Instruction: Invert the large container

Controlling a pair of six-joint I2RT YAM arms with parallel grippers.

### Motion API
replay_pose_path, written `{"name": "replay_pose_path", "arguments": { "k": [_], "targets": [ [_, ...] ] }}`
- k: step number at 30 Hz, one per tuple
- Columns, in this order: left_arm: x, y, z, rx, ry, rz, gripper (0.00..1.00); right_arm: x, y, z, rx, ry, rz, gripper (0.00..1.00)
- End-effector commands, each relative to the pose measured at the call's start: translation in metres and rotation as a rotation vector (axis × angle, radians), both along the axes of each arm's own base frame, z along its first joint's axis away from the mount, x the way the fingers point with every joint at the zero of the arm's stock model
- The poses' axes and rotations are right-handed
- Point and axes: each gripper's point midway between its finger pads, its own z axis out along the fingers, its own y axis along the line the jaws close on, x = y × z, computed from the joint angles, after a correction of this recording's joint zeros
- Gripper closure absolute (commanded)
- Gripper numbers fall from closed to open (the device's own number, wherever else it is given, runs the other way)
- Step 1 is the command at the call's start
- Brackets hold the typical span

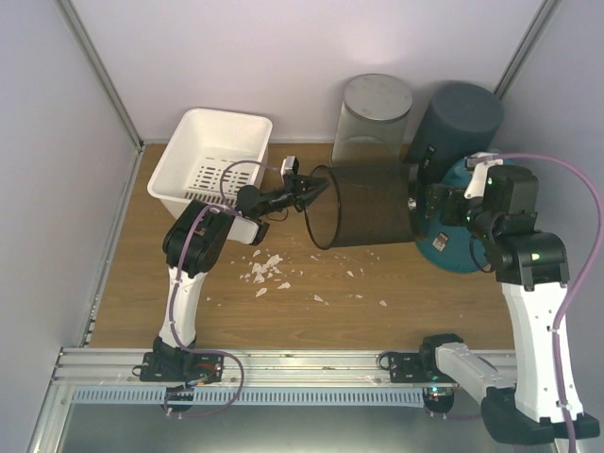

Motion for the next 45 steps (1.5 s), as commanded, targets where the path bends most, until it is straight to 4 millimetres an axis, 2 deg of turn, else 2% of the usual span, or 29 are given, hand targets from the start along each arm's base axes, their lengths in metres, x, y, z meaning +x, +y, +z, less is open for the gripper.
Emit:
{"name": "replay_pose_path", "arguments": {
  "k": [1, 3, 7, 18, 26, 31, 38, 45],
  "targets": [
    [-0.025, 0.012, 0.002, -0.065, -0.202, -0.032, 0.87, 0.006, 0.006, -0.014, 0.009, 0.04, 0.033, 0.0],
    [-0.024, 0.014, -0.003, -0.054, -0.196, -0.033, 0.83, 0.008, 0.009, -0.021, 0.014, 0.056, 0.051, 0.0],
    [-0.023, 0.02, -0.013, -0.036, -0.184, -0.038, 0.82, 0.013, 0.016, -0.035, 0.025, 0.091, 0.081, 0.0],
    [-0.015, 0.038, -0.032, 0.015, -0.168, -0.047, 0.81, 0.027, 0.028, -0.048, 0.058, 0.119, 0.133, 0.0],
    [-0.011, 0.047, -0.041, 0.04, -0.169, -0.052, 0.7, 0.03, 0.031, -0.05, 0.066, 0.126, 0.146, 0.0],
    [-0.011, 0.047, -0.049, 0.049, -0.155, -0.057, 0.58, 0.032, 0.033, -0.053, 0.072, 0.13, 0.152, 0.0],
    [-0.012, 0.045, -0.063, 0.067, -0.147, -0.07, 0.55, 0.036, 0.037, -0.065, 0.082, 0.152, 0.167, 0.0],
    [-0.015, 0.046, -0.071, 0.084, -0.149, -0.081, 0.54, 0.037, 0.038, -0.056, 0.086, 0.131, 0.174, 0.0]
  ]
}}
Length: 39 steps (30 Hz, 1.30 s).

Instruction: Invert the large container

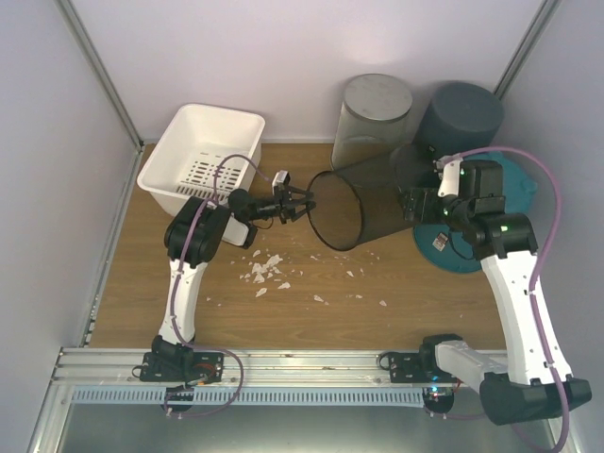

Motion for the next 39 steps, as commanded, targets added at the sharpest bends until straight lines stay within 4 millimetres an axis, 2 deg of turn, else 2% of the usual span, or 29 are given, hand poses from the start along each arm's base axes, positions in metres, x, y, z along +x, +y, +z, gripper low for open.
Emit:
{"name": "replay_pose_path", "arguments": {
  "k": [1, 6, 12, 22, 27, 33, 39],
  "targets": [
    [-0.02, 0.012, 0.003, -0.062, -0.215, -0.002, 0.54, 0.004, 0.002, 0.013, 0.008, -0.042, 0.014, 0.0],
    [-0.023, 0.011, -0.006, -0.047, -0.219, -0.016, 0.53, 0.009, 0.005, 0.009, 0.02, -0.036, 0.025, 0.0],
    [-0.032, 0.011, -0.027, -0.017, -0.187, -0.036, 0.51, 0.017, 0.024, 0.001, 0.063, -0.033, 0.075, 0.0],
    [-0.039, 0.008, -0.037, 0.001, -0.188, -0.07, 0.48, 0.021, 0.053, -0.011, 0.085, -0.011, 0.145, 0.0],
    [-0.045, 0.007, -0.037, 0.018, -0.209, -0.098, 0.46, 0.019, 0.06, -0.016, 0.083, -0.003, 0.154, 0.0],
    [-0.052, -0.002, -0.046, 0.15, -0.21, -0.174, 0.42, 0.015, 0.061, -0.02, 0.075, 0.009, 0.16, 0.0],
    [-0.05, -0.002, -0.073, 0.309, -0.171, -0.167, 0.34, 0.009, 0.065, -0.027, 0.092, 0.015, 0.175, 0.0]
  ]
}}
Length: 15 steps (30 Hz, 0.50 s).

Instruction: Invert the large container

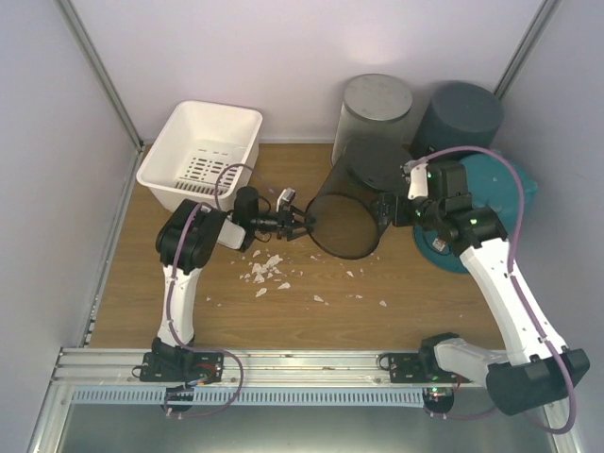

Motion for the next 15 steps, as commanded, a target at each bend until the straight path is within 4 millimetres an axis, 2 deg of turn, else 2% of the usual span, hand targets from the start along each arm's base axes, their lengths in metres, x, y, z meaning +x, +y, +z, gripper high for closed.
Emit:
{"name": "replay_pose_path", "arguments": {
  "k": [1, 4, 8, 15],
  "targets": [
    [-0.007, 0.0, -0.018, 0.11, -0.048, -0.021, 0.33, -0.006, 0.004, 0.002, 0.024, -0.022, 0.012, 0.0],
    [-0.003, -0.005, -0.02, 0.154, -0.068, -0.027, 0.33, -0.009, 0.004, -0.001, 0.029, -0.022, 0.012, 0.0],
    [-0.003, -0.01, -0.033, 0.231, -0.047, -0.037, 0.33, -0.012, 0.004, -0.005, 0.036, -0.019, 0.016, 0.0],
    [0.001, -0.023, -0.041, 0.3, -0.088, -0.082, 0.32, -0.021, 0.004, -0.015, 0.043, -0.008, 0.018, 0.0]
  ]
}}
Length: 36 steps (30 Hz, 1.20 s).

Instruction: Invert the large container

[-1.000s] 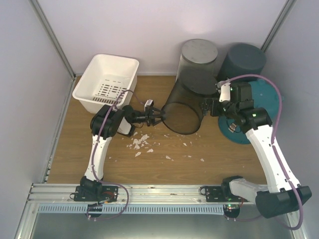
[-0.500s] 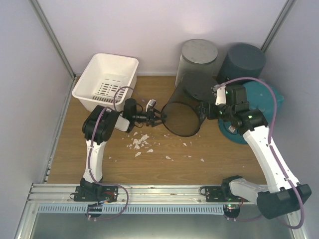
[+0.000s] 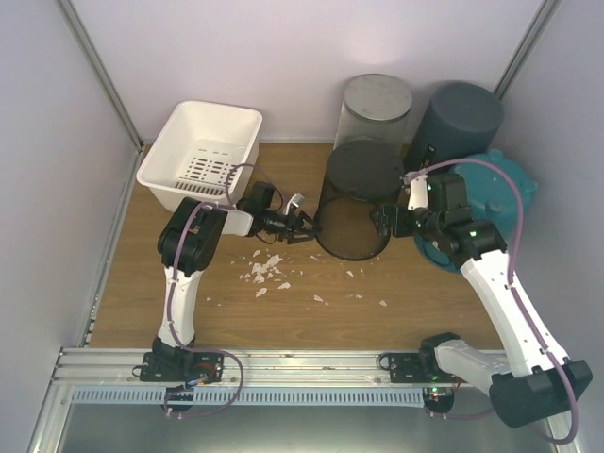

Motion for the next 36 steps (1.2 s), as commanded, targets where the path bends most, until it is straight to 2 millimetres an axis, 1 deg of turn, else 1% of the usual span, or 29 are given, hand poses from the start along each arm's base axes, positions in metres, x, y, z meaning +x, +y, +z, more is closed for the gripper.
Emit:
{"name": "replay_pose_path", "arguments": {
  "k": [1, 8, 11, 14, 17, 19, 20, 23, 26, 28, 30, 32, 34, 36],
  "targets": [
    [0.002, -0.015, 0.0, 0.057, -0.087, -0.063, 0.32, -0.008, 0.002, 0.004, 0.029, -0.024, 0.002, 0.01],
    [-0.004, -0.047, -0.007, 0.092, -0.112, -0.134, 0.31, -0.02, -0.006, 0.006, 0.009, -0.029, -0.013, 0.0],
    [-0.015, -0.062, -0.008, 0.087, -0.123, -0.184, 0.31, -0.024, -0.009, 0.008, -0.002, -0.035, -0.023, 0.0],
    [-0.024, -0.064, -0.008, 0.094, -0.132, -0.212, 0.31, -0.029, -0.013, 0.021, 0.006, -0.069, -0.039, 0.0],
    [-0.03, -0.061, 0.005, 0.072, -0.157, -0.236, 0.3, -0.028, -0.022, 0.041, 0.005, -0.135, -0.084, 0.0],
    [-0.036, -0.059, 0.019, 0.051, -0.186, -0.26, 0.3, -0.019, -0.024, 0.058, 0.006, -0.196, -0.104, 0.0],
    [-0.038, -0.058, 0.029, 0.043, -0.223, -0.273, 0.3, -0.01, -0.022, 0.065, 0.009, -0.217, -0.105, 0.0],
    [-0.037, -0.05, 0.06, 0.051, -0.333, -0.277, 0.3, 0.016, -0.009, 0.082, 0.021, -0.262, -0.071, 0.0],
    [-0.036, -0.037, 0.093, 0.075, -0.442, -0.256, 0.3, 0.045, 0.0, 0.082, 0.004, -0.269, -0.051, 0.0],
    [-0.033, -0.027, 0.11, 0.09, -0.498, -0.233, 0.3, 0.062, 0.008, 0.074, -0.009, -0.25, -0.029, 0.0],
    [-0.024, -0.013, 0.128, 0.105, -0.539, -0.191, 0.3, 0.077, 0.013, 0.067, -0.026, -0.24, -0.017, 0.0],
    [-0.006, 0.009, 0.152, 0.111, -0.58, -0.123, 0.3, 0.089, 0.019, 0.066, -0.031, -0.243, -0.004, 0.01],
    [0.012, 0.037, 0.182, 0.11, -0.626, -0.038, 0.3, 0.098, 0.03, 0.073, -0.027, -0.258, 0.017, 0.0],
    [0.026, 0.068, 0.216, 0.111, -0.678, 0.044, 0.3, 0.102, 0.046, 0.083, -0.022, -0.286, 0.051, 0.0]
  ]
}}
